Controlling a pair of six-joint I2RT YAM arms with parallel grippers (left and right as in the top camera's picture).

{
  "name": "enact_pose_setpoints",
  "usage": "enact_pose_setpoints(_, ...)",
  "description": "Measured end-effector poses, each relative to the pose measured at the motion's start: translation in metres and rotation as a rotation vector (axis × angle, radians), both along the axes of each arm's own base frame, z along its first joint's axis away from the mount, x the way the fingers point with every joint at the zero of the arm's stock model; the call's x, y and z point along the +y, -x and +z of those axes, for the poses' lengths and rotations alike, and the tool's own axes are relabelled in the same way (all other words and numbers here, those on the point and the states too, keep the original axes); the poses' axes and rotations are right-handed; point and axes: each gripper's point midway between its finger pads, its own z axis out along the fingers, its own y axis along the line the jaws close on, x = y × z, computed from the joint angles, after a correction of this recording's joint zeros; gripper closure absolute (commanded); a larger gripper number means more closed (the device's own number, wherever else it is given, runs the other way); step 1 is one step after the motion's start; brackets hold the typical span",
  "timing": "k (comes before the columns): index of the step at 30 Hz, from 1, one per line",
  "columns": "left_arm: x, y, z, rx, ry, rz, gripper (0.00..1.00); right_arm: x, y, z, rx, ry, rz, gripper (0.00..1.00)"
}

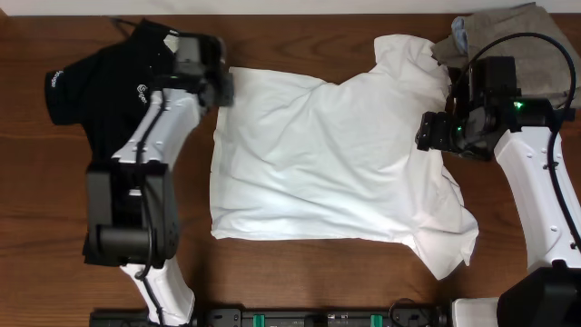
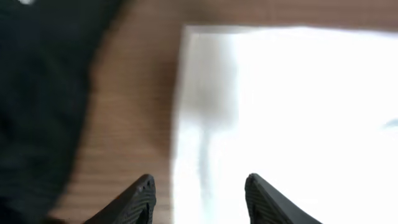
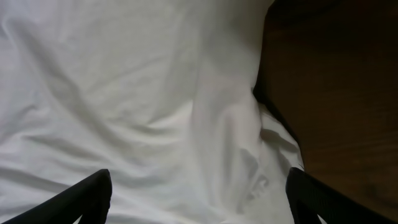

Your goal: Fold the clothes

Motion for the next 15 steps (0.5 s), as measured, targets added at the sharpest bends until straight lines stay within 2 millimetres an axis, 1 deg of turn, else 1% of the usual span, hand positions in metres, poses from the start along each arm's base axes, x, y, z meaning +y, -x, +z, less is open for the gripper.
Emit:
enact_pose_setpoints(2,-0.012,0.014,-0.017,0.074,-0.007,-0.025,0.52,0.0,0.0,0.0,0.0,0.0,0.0,0.11)
enact_pose_setpoints(4,-0.018,0.027,-0.032,0.144,-0.002,-0.027,0.51,0.0,0.0,0.0,0.0,0.001,0.003,0.11)
enact_pose_setpoints(6,-0.022,0.036,-0.04,0.189,0.017,-0.028,0.51,0.0,0.0,0.0,-0.001,0.003,0.009,0.11)
enact_pose_setpoints(11,-0.026,0.041,-0.042,0.212,0.05,-0.024,0.51,0.0,0.0,0.0,-0.002,0.005,0.017,0.1)
enact_pose_setpoints(15,-0.026,0.046,-0.049,0.232,0.054,-0.022,0.52,0.0,0.0,0.0,-0.002,0.005,0.017,0.1)
